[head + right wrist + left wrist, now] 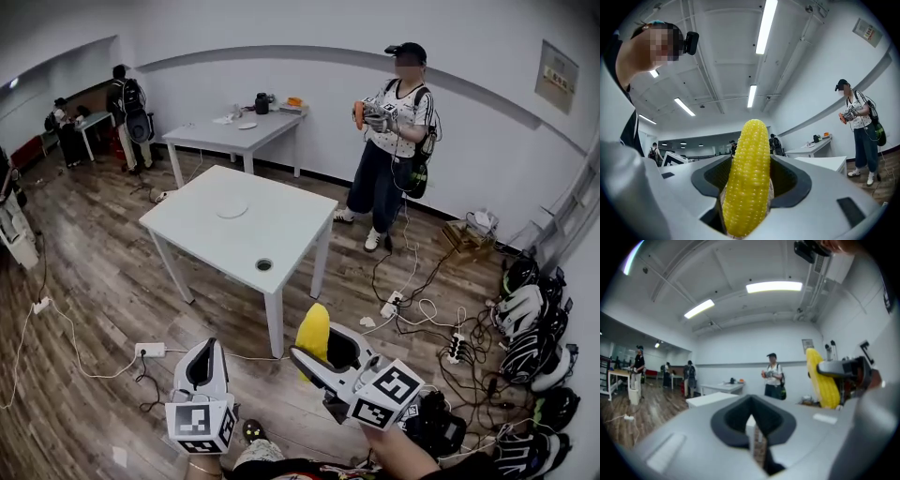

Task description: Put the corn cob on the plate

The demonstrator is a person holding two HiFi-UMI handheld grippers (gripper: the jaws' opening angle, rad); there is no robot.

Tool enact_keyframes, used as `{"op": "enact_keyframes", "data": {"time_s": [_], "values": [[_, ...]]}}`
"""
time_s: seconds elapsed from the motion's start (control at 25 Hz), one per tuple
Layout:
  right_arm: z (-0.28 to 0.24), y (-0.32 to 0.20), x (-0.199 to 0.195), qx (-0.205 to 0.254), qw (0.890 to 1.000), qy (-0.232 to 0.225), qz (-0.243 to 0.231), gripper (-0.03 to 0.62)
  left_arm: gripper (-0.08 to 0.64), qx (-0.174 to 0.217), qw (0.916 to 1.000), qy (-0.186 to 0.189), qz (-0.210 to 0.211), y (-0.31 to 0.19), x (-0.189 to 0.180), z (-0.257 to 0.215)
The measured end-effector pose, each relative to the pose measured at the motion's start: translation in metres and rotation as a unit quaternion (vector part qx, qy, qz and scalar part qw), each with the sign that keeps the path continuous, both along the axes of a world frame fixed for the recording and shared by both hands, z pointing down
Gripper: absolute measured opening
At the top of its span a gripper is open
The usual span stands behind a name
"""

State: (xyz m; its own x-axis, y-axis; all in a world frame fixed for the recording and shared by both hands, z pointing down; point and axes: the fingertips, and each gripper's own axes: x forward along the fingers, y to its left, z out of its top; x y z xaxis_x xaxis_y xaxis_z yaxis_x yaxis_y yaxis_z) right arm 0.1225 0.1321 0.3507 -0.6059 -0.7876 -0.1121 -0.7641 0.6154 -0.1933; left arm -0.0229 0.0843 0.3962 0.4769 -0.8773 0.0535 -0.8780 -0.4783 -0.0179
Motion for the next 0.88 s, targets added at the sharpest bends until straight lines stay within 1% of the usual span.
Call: {"op": "enact_keyframes", "data": {"time_s": [0.08,0.16,0.24,0.32,0.56,0.72,0.88], "values": [[-0.002,-0.030,-0.011,-0.001,1.000,-0.011,-0.001,0.264,-0.003,0.002,1.0000,-0.001,0.000,-0.030,-0.012,0.001],[-0.005,-0.062,-0.021,-0.007,0.999,-0.033,0.000,0.264,-0.003,0.003,1.0000,-0.006,0.000,-0.061,-0.024,0.001],[-0.005,-0.091,-0.029,-0.012,0.999,-0.041,0.007,0.264,-0.003,-0.002,0.9999,-0.008,0.006,-0.087,-0.033,0.002],[-0.004,-0.116,-0.038,-0.015,0.999,-0.040,0.014,0.264,-0.003,-0.004,0.9999,-0.007,0.012,-0.111,-0.043,0.002],[-0.001,-0.184,-0.068,-0.015,0.999,-0.039,0.027,0.264,-0.003,0.006,0.9997,-0.012,0.019,-0.172,-0.077,-0.002],[0.005,-0.222,-0.084,-0.021,0.999,-0.038,0.031,0.264,-0.003,0.002,1.0000,-0.002,0.006,-0.209,-0.104,0.001],[0.009,-0.254,-0.095,-0.024,0.999,-0.020,0.031,0.264,-0.003,0.000,0.9999,0.014,-0.007,-0.238,-0.122,0.004]]}}
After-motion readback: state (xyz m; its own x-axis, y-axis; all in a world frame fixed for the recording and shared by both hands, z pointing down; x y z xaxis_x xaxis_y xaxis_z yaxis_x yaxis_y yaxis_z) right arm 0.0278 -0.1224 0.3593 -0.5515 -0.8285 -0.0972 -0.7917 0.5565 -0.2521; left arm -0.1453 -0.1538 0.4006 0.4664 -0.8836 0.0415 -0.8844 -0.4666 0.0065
